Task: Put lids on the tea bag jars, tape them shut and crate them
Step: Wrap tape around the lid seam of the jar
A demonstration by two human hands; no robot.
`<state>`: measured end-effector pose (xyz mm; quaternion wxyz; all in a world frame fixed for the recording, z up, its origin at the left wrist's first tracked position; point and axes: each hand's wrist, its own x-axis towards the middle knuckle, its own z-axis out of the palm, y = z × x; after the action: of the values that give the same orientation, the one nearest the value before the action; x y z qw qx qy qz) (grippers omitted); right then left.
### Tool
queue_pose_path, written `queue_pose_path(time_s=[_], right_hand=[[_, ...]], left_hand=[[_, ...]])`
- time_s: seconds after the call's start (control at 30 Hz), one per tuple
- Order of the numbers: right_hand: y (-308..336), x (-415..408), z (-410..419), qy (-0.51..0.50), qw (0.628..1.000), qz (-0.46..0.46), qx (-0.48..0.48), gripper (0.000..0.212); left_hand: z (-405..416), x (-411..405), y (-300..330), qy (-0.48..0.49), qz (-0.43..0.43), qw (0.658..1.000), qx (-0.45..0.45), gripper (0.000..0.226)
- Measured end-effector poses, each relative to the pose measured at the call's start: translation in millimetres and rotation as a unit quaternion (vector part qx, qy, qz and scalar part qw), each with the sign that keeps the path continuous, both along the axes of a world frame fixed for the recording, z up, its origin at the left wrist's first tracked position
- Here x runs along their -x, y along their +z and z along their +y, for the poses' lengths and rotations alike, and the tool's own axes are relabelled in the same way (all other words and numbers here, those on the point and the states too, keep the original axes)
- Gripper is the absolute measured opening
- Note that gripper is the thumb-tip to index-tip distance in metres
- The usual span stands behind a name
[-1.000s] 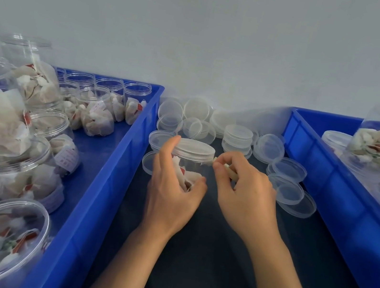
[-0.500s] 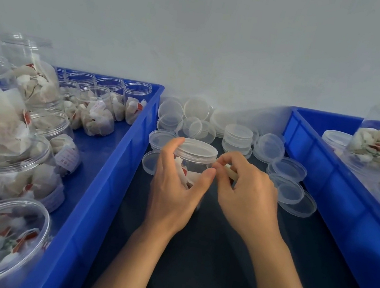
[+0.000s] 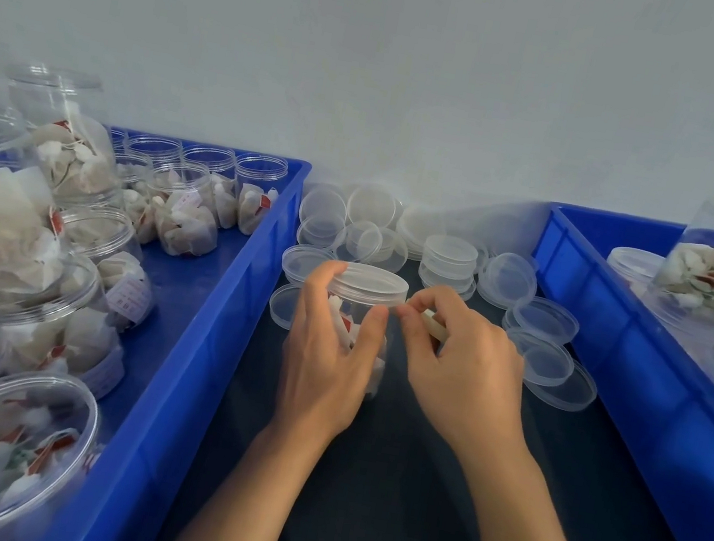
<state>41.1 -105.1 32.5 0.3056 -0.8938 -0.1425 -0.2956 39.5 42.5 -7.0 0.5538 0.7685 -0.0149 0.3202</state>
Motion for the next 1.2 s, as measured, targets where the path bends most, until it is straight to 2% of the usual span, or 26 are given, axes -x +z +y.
queue_pose_path(time_s=[0.23, 0.53, 0.7, 1.2], right_hand=[[2.5, -0.2, -2.0, -0.004, 1.000, 0.006, -0.006, 0.015], [3.0, 1.1, -3.2, 0.000, 1.000, -0.001, 0.008, 0.017], [3.2, 2.2, -3.5, 0.007, 1.000, -0.002, 0.019, 0.011], [5.3, 3.7, -1.7, -0.003, 1.000, -0.013, 0.022, 0.015]], left_hand=[[1.3, 2.1, 1.2, -0.004, -0.001, 1.000, -0.010, 0.049], [1.1, 3.4, 4.2, -0.011, -0.009, 1.000, 0.000, 0.065], [2.1, 2.8, 3.7, -0.011, -0.006, 1.000, -0.002, 0.070], [1.4, 2.1, 3.5, 0.001, -0.007, 1.000, -0.009, 0.066]])
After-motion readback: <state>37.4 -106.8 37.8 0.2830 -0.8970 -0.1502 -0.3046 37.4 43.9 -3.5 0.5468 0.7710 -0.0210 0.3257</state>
